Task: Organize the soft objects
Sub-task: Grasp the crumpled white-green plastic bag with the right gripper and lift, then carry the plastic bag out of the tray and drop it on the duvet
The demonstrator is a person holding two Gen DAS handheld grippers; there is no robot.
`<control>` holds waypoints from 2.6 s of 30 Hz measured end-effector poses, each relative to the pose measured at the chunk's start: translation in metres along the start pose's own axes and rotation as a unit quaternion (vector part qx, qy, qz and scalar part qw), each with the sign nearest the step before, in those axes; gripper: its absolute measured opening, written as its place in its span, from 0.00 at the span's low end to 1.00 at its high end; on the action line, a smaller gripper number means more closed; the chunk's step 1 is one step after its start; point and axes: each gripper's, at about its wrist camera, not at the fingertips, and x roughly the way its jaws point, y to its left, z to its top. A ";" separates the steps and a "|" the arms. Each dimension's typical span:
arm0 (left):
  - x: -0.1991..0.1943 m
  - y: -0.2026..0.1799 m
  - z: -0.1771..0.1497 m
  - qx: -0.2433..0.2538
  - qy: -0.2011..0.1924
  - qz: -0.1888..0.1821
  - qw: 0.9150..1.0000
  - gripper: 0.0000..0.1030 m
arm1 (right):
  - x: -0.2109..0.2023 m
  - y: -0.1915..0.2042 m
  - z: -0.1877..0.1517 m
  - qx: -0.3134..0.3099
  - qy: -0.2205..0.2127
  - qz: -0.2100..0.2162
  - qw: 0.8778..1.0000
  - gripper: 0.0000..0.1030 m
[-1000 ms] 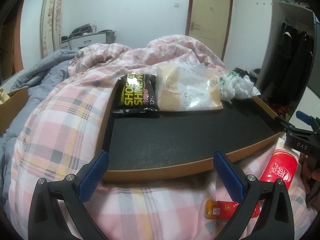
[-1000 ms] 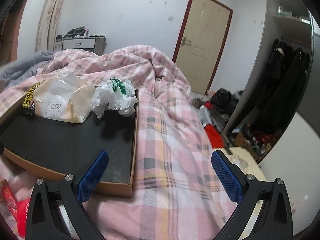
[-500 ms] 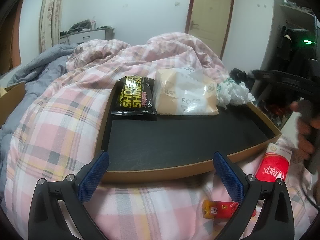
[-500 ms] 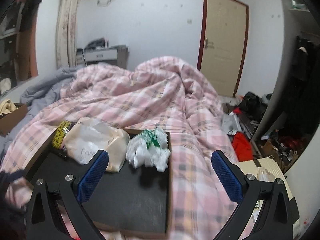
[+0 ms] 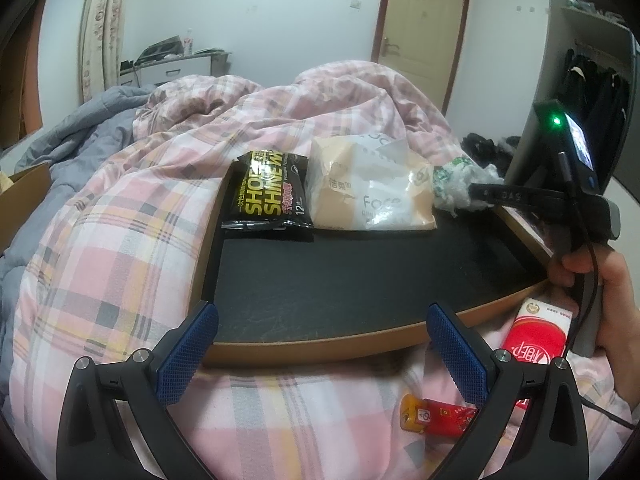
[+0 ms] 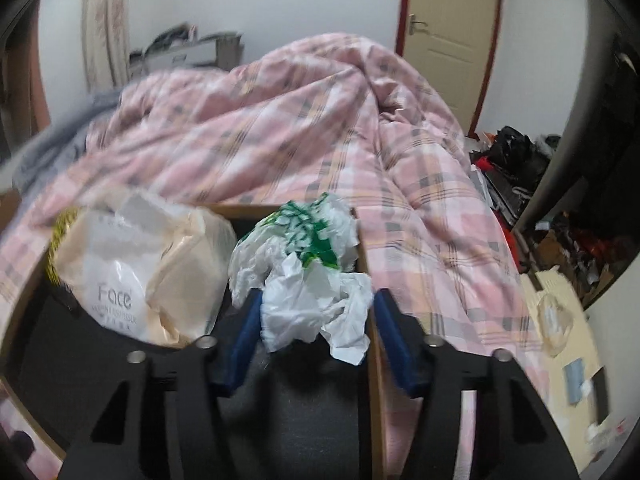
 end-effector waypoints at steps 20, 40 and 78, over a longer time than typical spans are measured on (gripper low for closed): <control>0.001 0.000 0.000 0.000 0.000 0.004 1.000 1.00 | -0.119 -0.019 -0.033 0.017 -0.139 0.091 0.986 0.16; 0.001 0.000 0.000 -0.001 0.000 0.004 1.000 1.00 | -0.149 0.061 -0.096 -0.309 0.064 0.150 0.937 0.19; -0.006 -0.007 -0.003 0.010 -0.014 0.028 0.999 1.00 | -0.084 -0.032 -0.065 0.016 -0.111 0.033 0.993 0.97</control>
